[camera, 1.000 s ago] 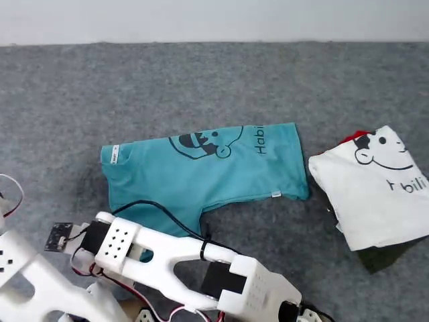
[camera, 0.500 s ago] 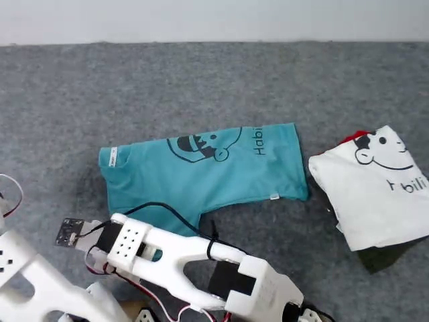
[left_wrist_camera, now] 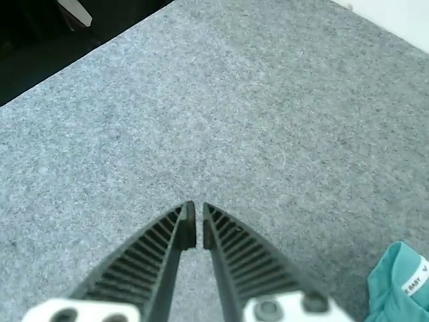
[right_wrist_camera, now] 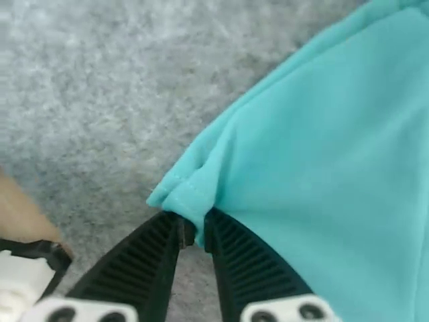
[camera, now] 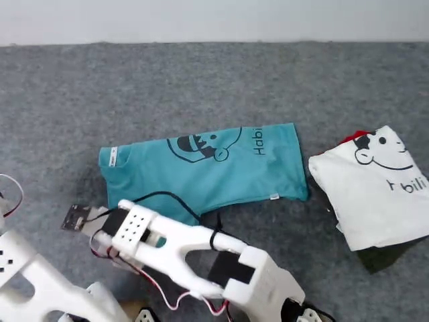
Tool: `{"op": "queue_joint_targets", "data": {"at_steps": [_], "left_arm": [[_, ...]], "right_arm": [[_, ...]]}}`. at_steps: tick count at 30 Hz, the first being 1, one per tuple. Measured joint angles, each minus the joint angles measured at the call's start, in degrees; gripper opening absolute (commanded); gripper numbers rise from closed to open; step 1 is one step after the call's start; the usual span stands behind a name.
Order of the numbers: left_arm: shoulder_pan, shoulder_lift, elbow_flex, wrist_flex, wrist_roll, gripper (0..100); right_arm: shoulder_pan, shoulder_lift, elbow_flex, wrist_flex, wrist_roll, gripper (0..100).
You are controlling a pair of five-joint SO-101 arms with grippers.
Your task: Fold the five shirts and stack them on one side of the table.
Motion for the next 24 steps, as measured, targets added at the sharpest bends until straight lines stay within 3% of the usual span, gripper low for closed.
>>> {"op": "queue_joint_targets", "data": {"at_steps": [18, 24], "left_arm": [[0.00, 0.00, 0.00, 0.00, 0.00, 3], [0.00, 0.00, 0.00, 0.00, 0.00, 3]], "right_arm": [[6.86, 0.35, -17.93, 13.10, 0.00, 1.0], [10.55, 0.35, -21.98, 13.45, 3.34, 1.0]]}}
